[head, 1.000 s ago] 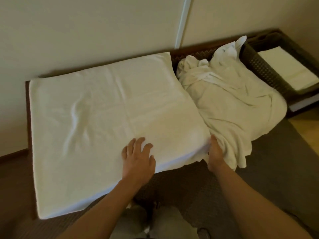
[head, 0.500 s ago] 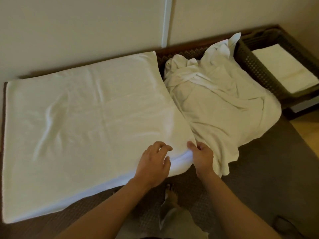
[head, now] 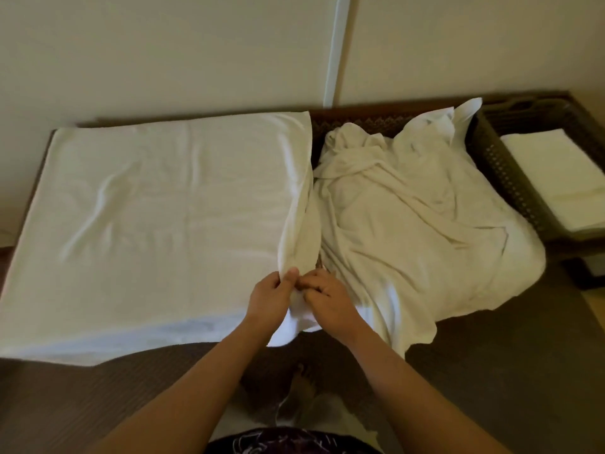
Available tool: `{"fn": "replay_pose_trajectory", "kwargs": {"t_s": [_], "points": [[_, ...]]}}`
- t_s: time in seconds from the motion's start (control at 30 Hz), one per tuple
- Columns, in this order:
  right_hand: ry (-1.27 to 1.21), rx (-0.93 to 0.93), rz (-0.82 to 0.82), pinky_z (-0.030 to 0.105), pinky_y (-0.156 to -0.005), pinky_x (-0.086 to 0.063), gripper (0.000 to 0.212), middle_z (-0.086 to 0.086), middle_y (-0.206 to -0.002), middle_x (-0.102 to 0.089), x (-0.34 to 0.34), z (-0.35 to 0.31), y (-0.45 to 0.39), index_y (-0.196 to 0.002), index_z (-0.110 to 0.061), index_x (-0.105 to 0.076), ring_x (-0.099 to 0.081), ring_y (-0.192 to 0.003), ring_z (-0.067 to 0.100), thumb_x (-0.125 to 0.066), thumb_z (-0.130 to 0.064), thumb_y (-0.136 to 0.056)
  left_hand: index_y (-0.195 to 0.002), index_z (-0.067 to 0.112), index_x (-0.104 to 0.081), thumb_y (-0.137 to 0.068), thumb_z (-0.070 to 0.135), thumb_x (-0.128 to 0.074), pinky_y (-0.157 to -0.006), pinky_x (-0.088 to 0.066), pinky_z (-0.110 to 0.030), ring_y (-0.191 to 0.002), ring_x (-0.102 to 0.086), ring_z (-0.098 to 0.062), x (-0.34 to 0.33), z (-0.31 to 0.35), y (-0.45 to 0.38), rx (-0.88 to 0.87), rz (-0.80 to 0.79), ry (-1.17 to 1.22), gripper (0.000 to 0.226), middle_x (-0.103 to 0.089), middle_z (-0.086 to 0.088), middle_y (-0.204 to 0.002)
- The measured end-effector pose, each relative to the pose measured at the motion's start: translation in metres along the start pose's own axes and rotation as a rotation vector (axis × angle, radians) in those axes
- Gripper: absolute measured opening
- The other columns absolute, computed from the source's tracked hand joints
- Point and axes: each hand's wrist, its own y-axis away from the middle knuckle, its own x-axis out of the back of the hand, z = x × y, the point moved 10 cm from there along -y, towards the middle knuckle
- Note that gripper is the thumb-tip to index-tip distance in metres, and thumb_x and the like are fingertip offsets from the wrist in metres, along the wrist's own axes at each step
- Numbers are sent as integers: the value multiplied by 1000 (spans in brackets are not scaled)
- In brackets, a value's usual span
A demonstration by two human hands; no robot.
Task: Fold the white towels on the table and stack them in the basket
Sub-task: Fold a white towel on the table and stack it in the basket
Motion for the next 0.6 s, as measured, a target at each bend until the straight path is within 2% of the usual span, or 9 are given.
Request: {"fn": "replay_pose_trajectory", "kwargs": {"t_s": [0.03, 0.1, 0.17, 0.27, 0.33, 0.4, 0.43, 0.53, 0.6], "points": [[-61, -69, 60, 24, -87, -53, 32, -7, -95, -68, 8, 11, -1, -100, -19, -77, -65, -90, 4, -47, -21, -87, -84, 3, -60, -104, 47, -52, -65, -46, -38, -69, -54, -22, 3, -3, -3, 25, 31, 7, 49, -58, -9, -73], [-149, -234, 199, 46, -84, -60, 24, -2, -87, -72, 23, 37, 0, -98, -20, -71, -72, -79, 16, -49, -10, -93, -83, 5, -54, -107, 40, -47, -63, -43, -37, -69, -49, -22, 8, -7, -7, 68, 78, 30, 43, -52, -14, -77], [-186, -327, 192, 54, -76, -61, 16, 5, -80, -73, 23, 50, -1, -96, -18, -65, -74, -69, 25, -51, -10, -94, -93, 5, -60, -108, 39, -42, -66, -45, -36, -74, -54, -24, 11, -11, -10, 125, 88, 33, 42, -60, -15, -85], [-36, -256, 127, 37, -64, -61, 9, 3, -81, -71, 18, 36, -4, -106, -22, -60, -71, -60, 18, -54, -21, -99, -96, 17, -66, -107, 41, -40, -81, -54, -42, -93, -66, -29, 17, -19, -8, 243, 140, 175, 37, -70, -9, -100], [77, -202, 97, 28, -59, -57, 14, -1, -75, -68, 9, 23, -10, -101, -24, -60, -67, -61, 13, -57, -38, -99, -97, 20, -67, -107, 43, -41, -77, -53, -41, -95, -67, -31, 17, -20, -8, 259, 136, 192, 36, -71, -11, -102], [86, -231, 80, 35, -65, -56, 37, -3, -64, -64, -1, 20, -17, -79, -21, -60, -64, -63, 15, -56, -53, -97, -99, 22, -70, -105, 46, -43, -74, -53, -43, -96, -68, -32, 13, -17, -10, 221, 85, 175, 36, -73, -11, -103], [37, -268, 89, 36, -67, -54, 44, -4, -61, -61, -3, 22, -19, -72, -18, -58, -62, -62, 16, -56, -54, -97, -100, 23, -71, -102, 49, -46, -79, -56, -46, -99, -69, -33, 11, -17, -12, 205, 55, 182, 36, -74, -10, -104], [28, -321, 142, 33, -66, -50, 43, 1, -67, -63, 0, 26, -19, -78, -7, -62, -59, -65, 17, -58, -45, -99, -104, 27, -75, -88, 58, -50, -92, -58, -50, -101, -71, -30, 6, -21, -12, 203, -16, 208, 43, -76, -8, -106], [37, -309, 170, 37, -68, -54, 33, 4, -75, -69, 3, 30, -16, -86, -7, -64, -65, -69, 20, -61, -38, -96, -107, 25, -76, -96, 57, -53, -91, -58, -44, -101, -71, -25, 3, -19, -9, 178, -49, 179, 41, -76, -5, -107]]}}
